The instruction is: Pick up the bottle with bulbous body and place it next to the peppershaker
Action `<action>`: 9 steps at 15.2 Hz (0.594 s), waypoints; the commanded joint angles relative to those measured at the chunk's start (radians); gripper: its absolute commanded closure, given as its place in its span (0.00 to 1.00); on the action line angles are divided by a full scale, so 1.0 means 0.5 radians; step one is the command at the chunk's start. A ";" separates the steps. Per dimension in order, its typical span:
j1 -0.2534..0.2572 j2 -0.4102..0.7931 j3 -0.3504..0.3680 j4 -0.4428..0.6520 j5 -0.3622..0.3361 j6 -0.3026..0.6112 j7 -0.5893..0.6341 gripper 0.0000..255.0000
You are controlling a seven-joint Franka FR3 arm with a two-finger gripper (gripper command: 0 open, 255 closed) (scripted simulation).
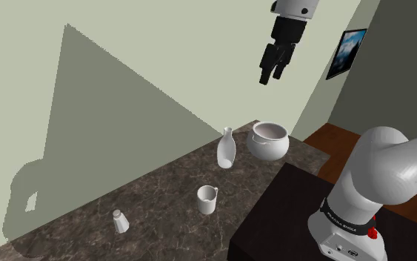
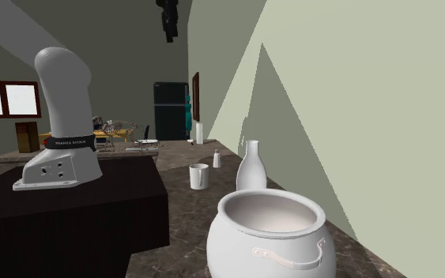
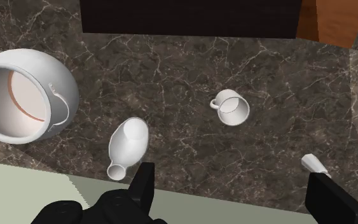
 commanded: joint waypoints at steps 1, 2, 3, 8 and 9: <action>0.000 0.000 0.000 0.000 0.000 0.000 0.000 0.00; -0.006 0.022 -0.012 -0.044 -0.011 0.067 -0.015 0.00; -0.013 0.047 -0.025 -0.085 -0.022 0.134 -0.030 0.00; -0.046 0.215 -0.090 -0.255 -0.071 0.479 -0.103 0.00; -0.052 0.258 -0.104 -0.281 -0.080 0.549 -0.117 0.00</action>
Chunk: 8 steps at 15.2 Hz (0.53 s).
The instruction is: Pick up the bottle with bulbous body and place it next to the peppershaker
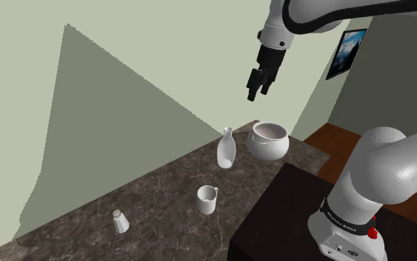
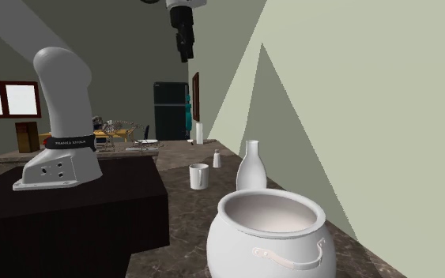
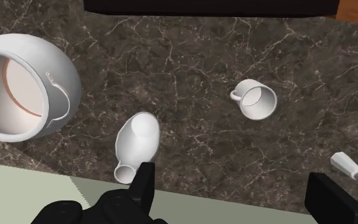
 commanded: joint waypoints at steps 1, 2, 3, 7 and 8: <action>-0.012 0.091 -0.027 -0.048 -0.017 0.147 -0.028 0.00; -0.019 0.140 -0.041 -0.068 -0.025 0.218 -0.043 0.00; -0.025 0.192 -0.055 -0.086 -0.032 0.289 -0.057 0.00; -0.045 0.425 -0.114 -0.127 -0.053 0.571 -0.115 0.00; -0.049 0.490 -0.128 -0.129 -0.055 0.640 -0.131 0.00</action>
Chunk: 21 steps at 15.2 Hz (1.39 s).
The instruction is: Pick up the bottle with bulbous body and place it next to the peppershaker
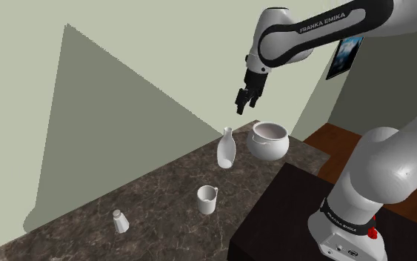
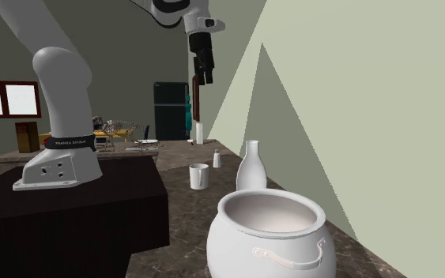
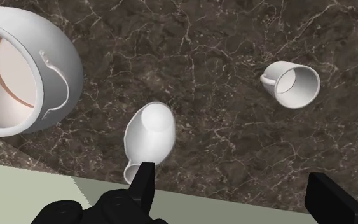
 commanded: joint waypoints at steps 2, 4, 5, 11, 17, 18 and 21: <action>-0.014 0.186 -0.048 -0.009 -0.007 0.206 -0.051 0.00; -0.018 0.329 -0.078 0.007 -0.001 0.337 -0.086 0.00; -0.019 0.403 -0.093 0.019 0.006 0.401 -0.105 0.00; -0.022 0.872 -0.174 0.153 0.102 0.742 -0.250 0.00; -0.064 1.358 -0.193 0.387 0.297 0.992 -0.448 0.00; -0.077 1.416 -0.186 0.422 0.322 1.015 -0.472 0.00; -0.092 1.496 -0.164 0.433 0.362 1.080 -0.501 0.00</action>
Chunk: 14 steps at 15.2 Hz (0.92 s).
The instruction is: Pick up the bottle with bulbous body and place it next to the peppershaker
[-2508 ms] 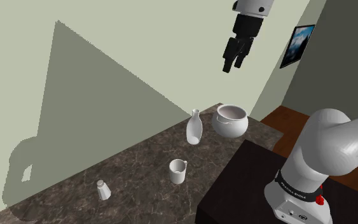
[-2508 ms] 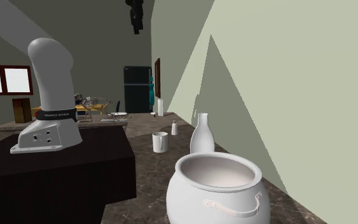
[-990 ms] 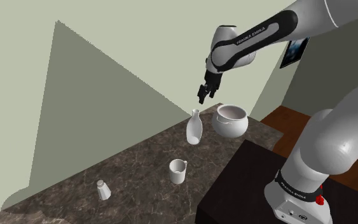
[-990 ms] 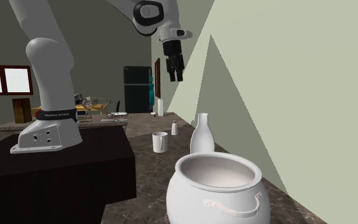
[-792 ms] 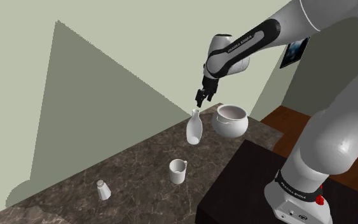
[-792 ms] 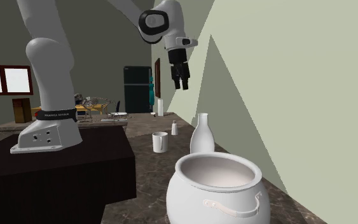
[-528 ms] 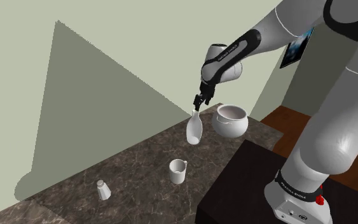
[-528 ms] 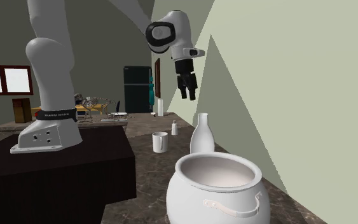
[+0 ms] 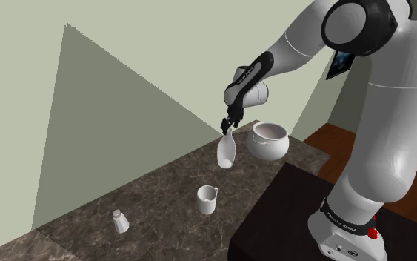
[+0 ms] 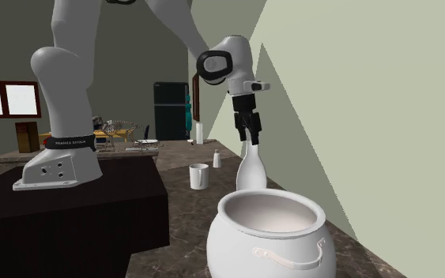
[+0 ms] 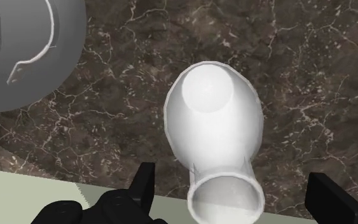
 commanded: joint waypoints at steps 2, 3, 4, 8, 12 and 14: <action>-0.017 0.084 0.021 0.014 0.045 0.069 -0.036 0.00; -0.022 0.111 0.029 0.020 0.059 0.090 -0.046 0.00; -0.028 0.139 0.037 0.026 0.073 0.110 -0.056 0.00; -0.031 0.154 0.042 0.030 0.080 0.122 -0.062 0.00; -0.031 0.154 0.042 0.030 0.080 0.121 -0.062 0.00; -0.031 0.154 0.042 0.030 0.080 0.121 -0.062 1.00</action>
